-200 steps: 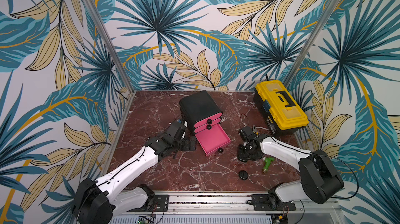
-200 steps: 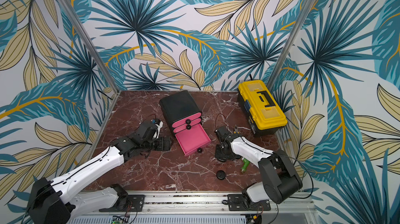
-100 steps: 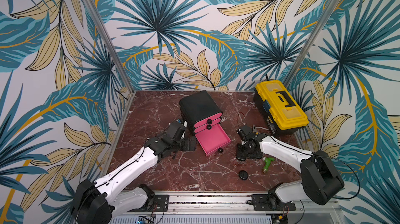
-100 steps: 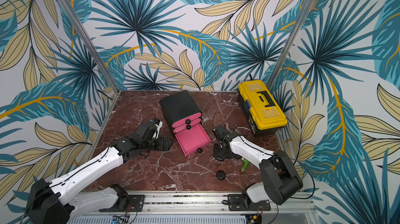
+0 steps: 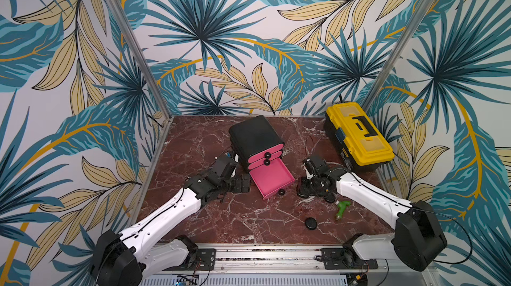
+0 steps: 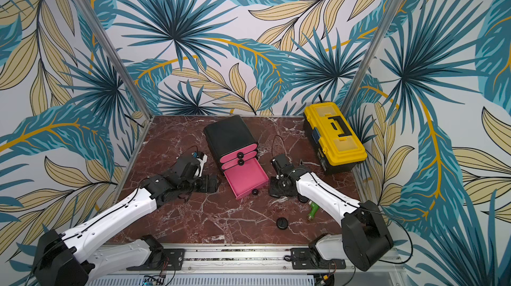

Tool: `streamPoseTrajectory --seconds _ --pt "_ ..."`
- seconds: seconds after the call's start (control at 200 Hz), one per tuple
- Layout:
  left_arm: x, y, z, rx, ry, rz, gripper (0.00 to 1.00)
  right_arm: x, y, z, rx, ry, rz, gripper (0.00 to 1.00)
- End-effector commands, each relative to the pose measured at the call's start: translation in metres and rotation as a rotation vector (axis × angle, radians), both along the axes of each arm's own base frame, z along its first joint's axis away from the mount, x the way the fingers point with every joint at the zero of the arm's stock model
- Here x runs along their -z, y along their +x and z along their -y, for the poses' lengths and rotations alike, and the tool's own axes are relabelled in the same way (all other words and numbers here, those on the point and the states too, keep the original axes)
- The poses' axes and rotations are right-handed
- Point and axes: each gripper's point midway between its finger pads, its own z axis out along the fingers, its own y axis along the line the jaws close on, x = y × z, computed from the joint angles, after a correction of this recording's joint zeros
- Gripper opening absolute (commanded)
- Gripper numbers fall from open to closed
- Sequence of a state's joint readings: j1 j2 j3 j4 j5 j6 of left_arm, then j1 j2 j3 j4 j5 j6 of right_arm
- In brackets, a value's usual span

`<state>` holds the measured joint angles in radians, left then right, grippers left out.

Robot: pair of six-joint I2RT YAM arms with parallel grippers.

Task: Put the bluetooth earphones in the drawer according to color
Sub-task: Pick up the Bluetooth earphone from the center of the board, then place the bluetooth earphone in the drawer.

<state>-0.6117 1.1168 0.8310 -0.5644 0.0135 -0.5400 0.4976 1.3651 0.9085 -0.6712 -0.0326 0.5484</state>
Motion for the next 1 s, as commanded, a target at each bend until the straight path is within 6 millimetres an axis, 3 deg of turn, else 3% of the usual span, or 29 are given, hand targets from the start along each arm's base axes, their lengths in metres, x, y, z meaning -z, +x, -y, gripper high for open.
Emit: streamPoseTrajectory --seconds 0.0,0.15,0.471,0.796,0.996 --pt "0.003 -0.003 -0.006 -0.008 0.011 0.013 1.0 -0.016 0.006 -0.016 -0.042 0.04 0.013 0.53" --pt "0.003 -0.004 -0.007 -0.01 0.015 0.015 1.0 -0.029 0.025 -0.034 -0.071 0.057 0.037 0.53" --pt "0.003 -0.006 -0.01 -0.015 0.02 0.017 1.0 -0.02 0.063 -0.067 -0.106 0.056 0.019 0.53" --pt "0.001 -0.007 -0.013 -0.016 0.026 0.024 1.0 0.006 0.085 -0.074 -0.081 0.02 0.001 0.54" --pt "0.0 -0.008 -0.014 -0.019 0.029 0.027 1.0 0.006 0.087 -0.076 -0.075 0.027 0.005 0.66"
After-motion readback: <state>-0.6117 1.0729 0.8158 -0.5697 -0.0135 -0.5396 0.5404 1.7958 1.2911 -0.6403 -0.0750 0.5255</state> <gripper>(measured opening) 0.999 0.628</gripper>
